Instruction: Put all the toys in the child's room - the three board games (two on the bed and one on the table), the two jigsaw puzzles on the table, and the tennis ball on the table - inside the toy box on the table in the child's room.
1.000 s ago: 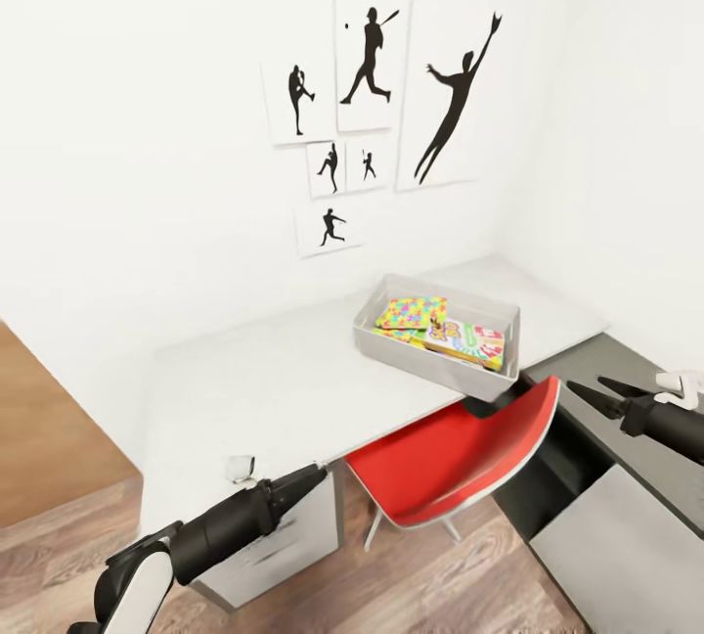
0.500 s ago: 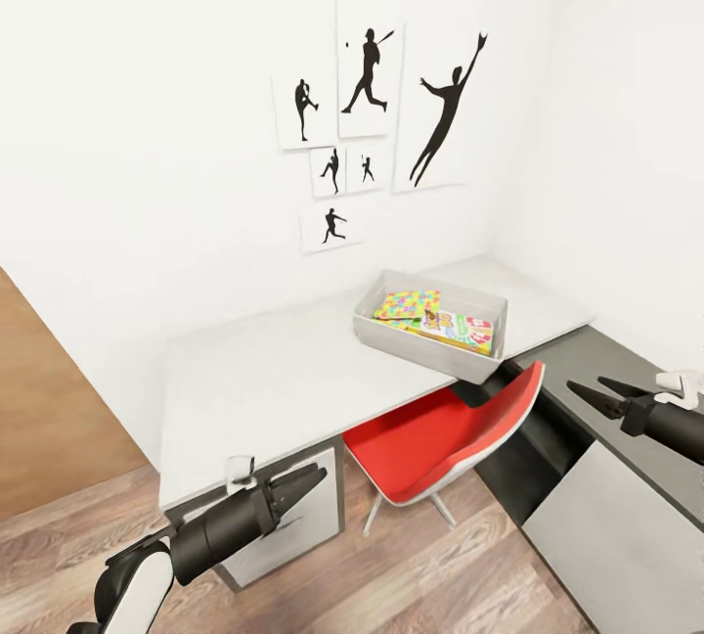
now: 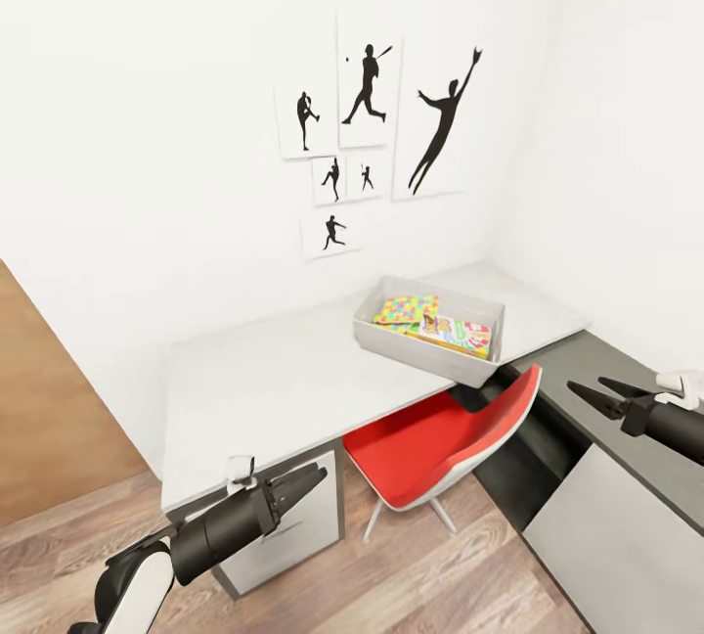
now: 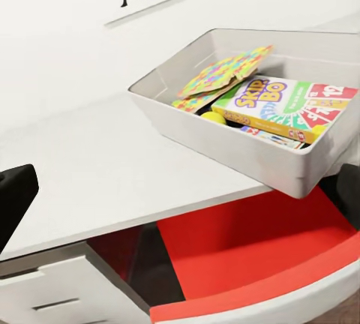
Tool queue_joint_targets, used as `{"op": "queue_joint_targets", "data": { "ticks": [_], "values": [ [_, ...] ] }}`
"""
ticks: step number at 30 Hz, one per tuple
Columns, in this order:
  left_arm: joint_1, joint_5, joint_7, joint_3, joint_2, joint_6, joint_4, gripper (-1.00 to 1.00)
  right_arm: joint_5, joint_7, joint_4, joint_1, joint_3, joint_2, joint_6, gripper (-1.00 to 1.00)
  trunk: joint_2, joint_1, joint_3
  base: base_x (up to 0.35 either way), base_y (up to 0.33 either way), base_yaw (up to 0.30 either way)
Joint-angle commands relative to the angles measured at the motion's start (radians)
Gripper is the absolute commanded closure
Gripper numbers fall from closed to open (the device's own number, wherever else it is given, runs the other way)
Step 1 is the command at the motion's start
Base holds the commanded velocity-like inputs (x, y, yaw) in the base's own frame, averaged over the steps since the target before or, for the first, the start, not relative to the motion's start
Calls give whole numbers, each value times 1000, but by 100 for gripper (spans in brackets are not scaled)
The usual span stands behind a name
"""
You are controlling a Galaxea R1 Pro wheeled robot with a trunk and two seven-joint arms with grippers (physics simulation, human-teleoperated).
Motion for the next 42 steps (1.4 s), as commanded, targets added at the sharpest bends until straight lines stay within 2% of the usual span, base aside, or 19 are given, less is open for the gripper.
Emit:
{"op": "queue_joint_targets", "data": {
  "ticks": [1,15,23,25,28,33,39,42],
  "values": [
    [-1,7,2,-1,1,6,0,-100,-11,5,1,-5,8,-1,-6,-100,-2,1,0,-7,0,-24],
    [-1,4,6,-1,0,5,4,-100,-11,6,1,-5,8,-2,-6,-100,-2,1,17,-3,0,-143],
    [1,2,58,-5,0,1,23,-100,-11,6,1,-5,8,-2,-6,-100,-2,1,24,-1,0,-238],
    [4,-1,98,-17,-1,-11,48,-100,-11,6,2,-5,8,-2,-6,-100,-2,1,25,0,0,-251],
    [5,-2,118,-27,-2,-21,65,-100,-11,6,2,-5,8,-2,-6,-100,-2,1,27,0,0,-254],
    [8,-6,181,-72,-2,-72,142,-100,-10,6,4,-5,8,-2,-6,-100,-2,1,31,0,0,-253],
    [17,-7,215,-93,-2,-97,194,-100,-10,7,5,-5,8,-1,-6,-100,-2,1,33,0,0,-179],
    [39,-8,234,-100,-2,-107,221,-100,-10,7,5,-5,8,-1,-6,-100,-2,1,34,0,0,-98]
  ]
}}
